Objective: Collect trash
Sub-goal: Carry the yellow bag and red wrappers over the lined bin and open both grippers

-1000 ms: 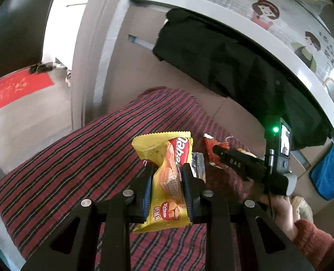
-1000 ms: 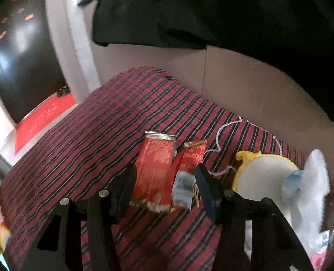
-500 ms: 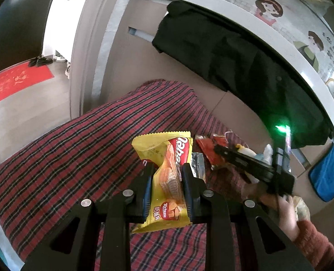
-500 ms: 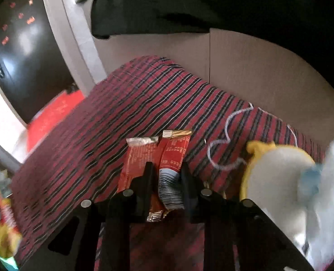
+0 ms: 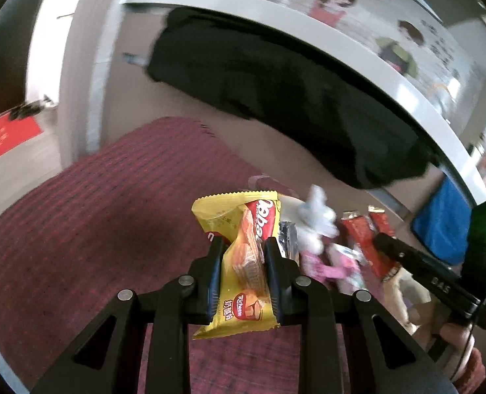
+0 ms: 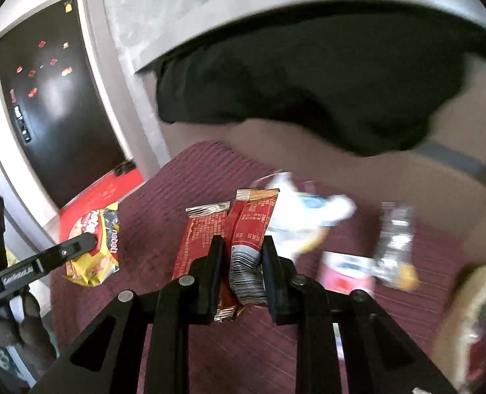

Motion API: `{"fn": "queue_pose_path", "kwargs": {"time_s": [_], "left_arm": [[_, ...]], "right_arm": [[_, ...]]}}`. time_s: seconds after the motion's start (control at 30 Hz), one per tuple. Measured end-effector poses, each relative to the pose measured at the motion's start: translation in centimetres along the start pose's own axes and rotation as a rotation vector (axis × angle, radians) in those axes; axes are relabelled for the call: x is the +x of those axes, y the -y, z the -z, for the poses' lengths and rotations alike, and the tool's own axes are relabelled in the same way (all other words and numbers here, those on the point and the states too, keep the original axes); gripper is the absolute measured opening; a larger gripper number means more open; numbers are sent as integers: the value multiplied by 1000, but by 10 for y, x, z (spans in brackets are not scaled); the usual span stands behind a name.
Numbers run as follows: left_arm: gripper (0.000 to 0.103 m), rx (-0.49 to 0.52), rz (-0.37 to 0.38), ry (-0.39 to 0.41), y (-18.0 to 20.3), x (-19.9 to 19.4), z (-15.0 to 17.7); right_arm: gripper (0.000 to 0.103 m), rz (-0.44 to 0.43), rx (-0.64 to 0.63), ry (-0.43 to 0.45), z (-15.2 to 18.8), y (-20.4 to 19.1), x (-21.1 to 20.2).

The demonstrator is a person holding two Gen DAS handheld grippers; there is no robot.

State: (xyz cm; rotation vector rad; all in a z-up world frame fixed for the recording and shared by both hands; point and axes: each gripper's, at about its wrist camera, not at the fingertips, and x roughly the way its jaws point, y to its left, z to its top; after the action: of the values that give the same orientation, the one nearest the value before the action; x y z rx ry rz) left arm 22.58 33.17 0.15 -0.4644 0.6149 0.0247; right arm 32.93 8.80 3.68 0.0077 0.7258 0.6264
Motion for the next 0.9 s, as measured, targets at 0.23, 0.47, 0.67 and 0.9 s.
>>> {"fn": "queue_pose_path", "kwargs": {"time_s": [0.23, 0.47, 0.67, 0.9], "left_arm": [[26, 147, 78, -11, 90, 7, 18], [26, 288, 151, -12, 178, 17, 29], [26, 396, 232, -28, 254, 29, 46], [26, 478, 288, -31, 313, 43, 73]], "right_arm": [[21, 103, 25, 91, 25, 52, -82], [21, 215, 32, 191, 42, 100, -147], [21, 295, 67, 237, 59, 139, -187], [21, 371, 137, 262, 85, 181, -219]]}}
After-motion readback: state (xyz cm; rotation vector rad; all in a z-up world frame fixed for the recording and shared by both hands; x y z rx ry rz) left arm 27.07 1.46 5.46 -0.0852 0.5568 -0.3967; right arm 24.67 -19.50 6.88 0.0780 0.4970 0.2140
